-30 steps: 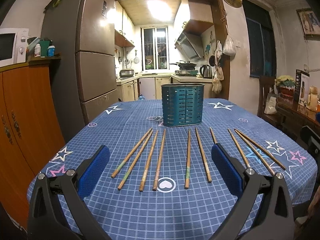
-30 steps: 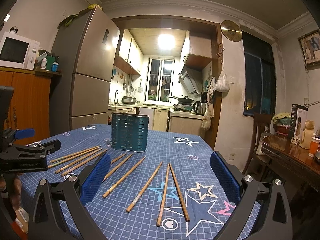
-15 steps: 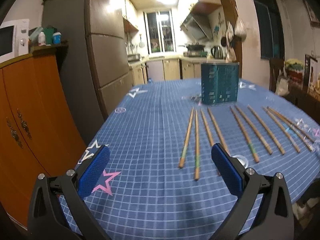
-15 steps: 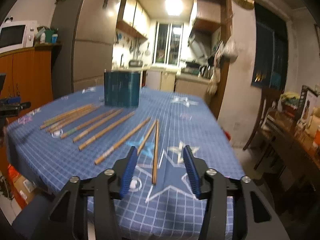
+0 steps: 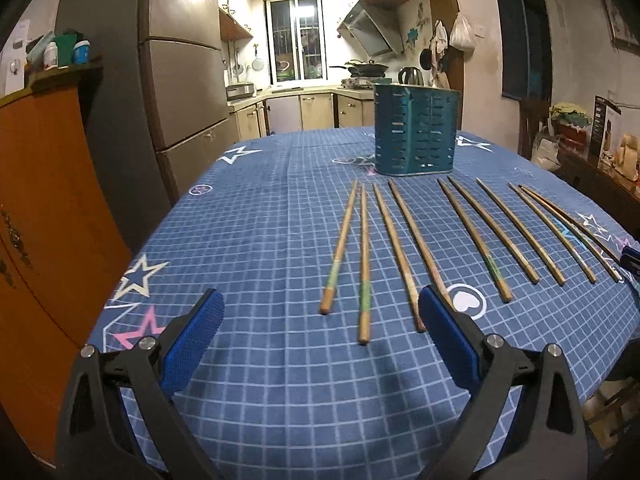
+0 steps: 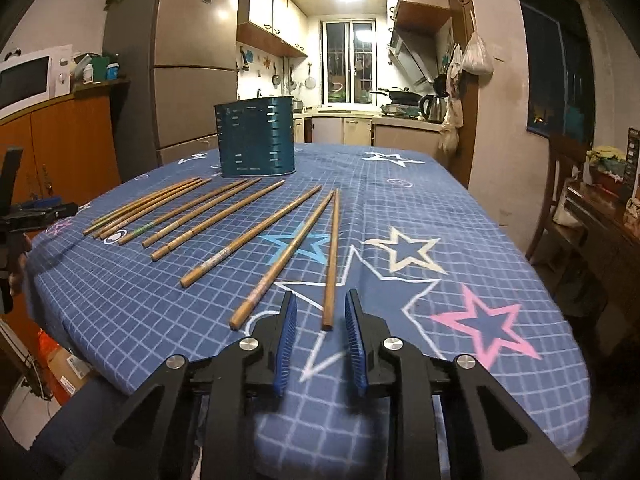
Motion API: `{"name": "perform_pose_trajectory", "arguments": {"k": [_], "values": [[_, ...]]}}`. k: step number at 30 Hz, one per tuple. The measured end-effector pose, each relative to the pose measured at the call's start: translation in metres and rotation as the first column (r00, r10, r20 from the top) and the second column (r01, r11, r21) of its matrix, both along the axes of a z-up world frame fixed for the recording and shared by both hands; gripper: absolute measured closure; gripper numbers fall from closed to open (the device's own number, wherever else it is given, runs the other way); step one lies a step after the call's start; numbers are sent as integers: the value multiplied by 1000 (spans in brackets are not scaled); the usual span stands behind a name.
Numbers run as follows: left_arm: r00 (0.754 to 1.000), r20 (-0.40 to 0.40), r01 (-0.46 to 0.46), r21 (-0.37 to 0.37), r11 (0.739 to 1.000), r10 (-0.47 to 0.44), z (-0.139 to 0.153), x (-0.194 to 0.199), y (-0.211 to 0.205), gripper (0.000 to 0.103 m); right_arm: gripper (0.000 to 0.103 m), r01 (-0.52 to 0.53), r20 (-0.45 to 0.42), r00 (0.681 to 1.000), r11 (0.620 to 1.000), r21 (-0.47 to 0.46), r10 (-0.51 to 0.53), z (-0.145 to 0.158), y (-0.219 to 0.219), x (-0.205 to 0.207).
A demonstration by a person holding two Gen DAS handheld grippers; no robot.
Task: Organize utensils
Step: 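Close the left gripper on one wooden chopstick while the right gripper grasps another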
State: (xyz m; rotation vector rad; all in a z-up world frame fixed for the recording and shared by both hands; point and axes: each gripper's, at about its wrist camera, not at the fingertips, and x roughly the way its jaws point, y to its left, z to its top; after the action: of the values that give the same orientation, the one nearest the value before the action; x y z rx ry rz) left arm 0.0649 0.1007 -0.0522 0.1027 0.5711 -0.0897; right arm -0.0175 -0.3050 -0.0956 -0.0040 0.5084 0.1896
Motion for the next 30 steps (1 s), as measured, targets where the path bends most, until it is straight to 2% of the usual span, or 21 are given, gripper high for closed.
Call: {"name": "perform_pose_trajectory", "arguments": {"k": [2, 7, 13, 17, 22, 24, 30], "values": [[1000, -10, 4, 6, 1000, -4, -4, 2, -4, 9, 76, 10, -10, 1000, 1000, 6, -10, -4, 0, 3], [1000, -18, 6, -8, 1000, -6, -7, 7, -4, 11, 89, 13, -2, 1000, 1000, 18, -13, -6, 2, 8], [999, -35, 22, -2, 1000, -22, -7, 13, -6, 13, 90, 9, -8, 1000, 1000, 8, -9, -5, 2, 8], [998, -57, 38, 27, 999, -36, -6, 12, -11, 15, 90, 11, -7, 1000, 1000, -2, -11, -6, 3, 5], [994, -99, 59, 33, 998, -56, -10, 15, -6, 25, 90, 9, -6, 1000, 1000, -6, -9, -6, 4, 3], [990, -124, 64, 8, 998, -62, -12, 20, 2, 34, 90, 9, -6, 1000, 1000, -7, -9, -6, 4, 3], [987, -151, 54, 45, 998, -47, -10, 31, 12, 41, 90, 9, -7, 1000, 1000, -15, -10, -5, 5, 2]]}}
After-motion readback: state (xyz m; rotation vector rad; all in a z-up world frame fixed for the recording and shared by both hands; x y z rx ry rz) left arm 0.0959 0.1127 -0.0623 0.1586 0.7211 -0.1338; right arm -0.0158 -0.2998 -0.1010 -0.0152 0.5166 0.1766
